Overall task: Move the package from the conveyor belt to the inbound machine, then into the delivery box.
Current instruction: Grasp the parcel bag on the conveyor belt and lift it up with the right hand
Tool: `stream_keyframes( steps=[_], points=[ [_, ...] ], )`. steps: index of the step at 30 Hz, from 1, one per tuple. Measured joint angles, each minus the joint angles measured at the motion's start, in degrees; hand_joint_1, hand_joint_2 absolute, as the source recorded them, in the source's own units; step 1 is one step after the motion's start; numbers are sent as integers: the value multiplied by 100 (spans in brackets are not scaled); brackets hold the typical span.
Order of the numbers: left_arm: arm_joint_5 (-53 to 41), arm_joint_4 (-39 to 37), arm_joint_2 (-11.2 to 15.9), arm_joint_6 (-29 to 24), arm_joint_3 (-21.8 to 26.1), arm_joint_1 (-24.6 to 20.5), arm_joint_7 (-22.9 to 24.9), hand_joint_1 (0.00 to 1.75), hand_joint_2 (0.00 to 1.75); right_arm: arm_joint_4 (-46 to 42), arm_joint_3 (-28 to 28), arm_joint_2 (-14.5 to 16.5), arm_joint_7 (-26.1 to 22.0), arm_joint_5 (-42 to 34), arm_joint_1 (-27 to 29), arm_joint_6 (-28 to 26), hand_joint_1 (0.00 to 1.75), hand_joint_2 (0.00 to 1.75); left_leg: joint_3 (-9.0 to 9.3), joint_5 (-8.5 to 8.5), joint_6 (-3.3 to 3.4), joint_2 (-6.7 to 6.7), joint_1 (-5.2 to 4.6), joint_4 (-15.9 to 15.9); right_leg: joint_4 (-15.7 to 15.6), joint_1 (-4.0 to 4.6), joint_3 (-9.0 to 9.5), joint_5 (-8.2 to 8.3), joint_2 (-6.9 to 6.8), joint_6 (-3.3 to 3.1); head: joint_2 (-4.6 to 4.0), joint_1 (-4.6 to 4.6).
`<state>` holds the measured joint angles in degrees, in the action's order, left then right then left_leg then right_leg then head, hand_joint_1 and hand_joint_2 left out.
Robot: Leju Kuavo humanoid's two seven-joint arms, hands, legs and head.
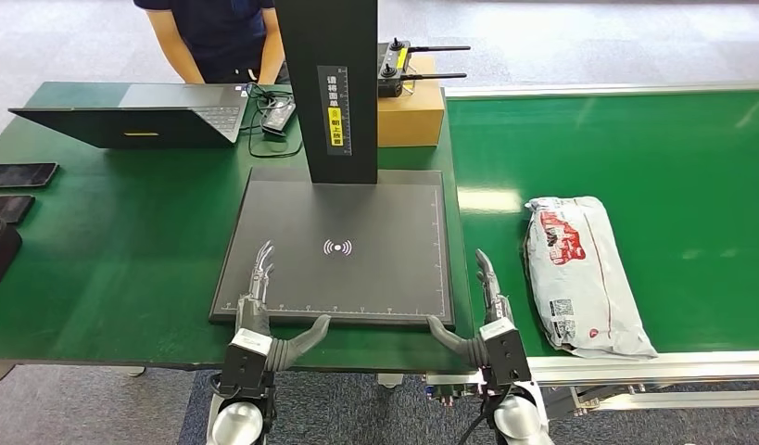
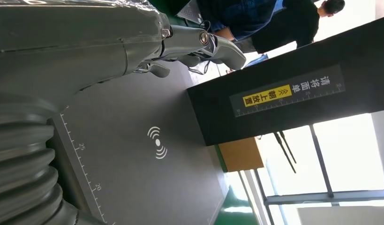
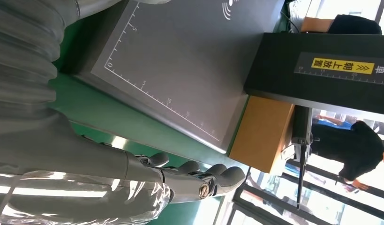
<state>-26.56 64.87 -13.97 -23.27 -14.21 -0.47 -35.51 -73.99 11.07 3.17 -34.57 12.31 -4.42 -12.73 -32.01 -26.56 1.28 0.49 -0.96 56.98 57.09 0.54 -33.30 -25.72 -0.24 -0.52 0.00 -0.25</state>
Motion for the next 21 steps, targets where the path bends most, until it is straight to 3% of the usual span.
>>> stream_keyframes(
  steps=[11, 21],
  points=[
    [15, -26, 0, -5, -1, -1, -51, 0, 175, -58, -3, -11, 62, 227, 49, -256, 0, 175, 0, 0, 0, 0, 0, 0, 0, 0, 0, 0, 0, 0, 0, -1],
    [-48, -26, 0, 61, 9, 0, -29, 0, 175, 27, -337, -303, 464, 707, -64, -1212, 0, 175, 0, -1, 2, 0, -1, 0, -1, -2, 1, 1, 0, 1, 0, 1]
  ],
)
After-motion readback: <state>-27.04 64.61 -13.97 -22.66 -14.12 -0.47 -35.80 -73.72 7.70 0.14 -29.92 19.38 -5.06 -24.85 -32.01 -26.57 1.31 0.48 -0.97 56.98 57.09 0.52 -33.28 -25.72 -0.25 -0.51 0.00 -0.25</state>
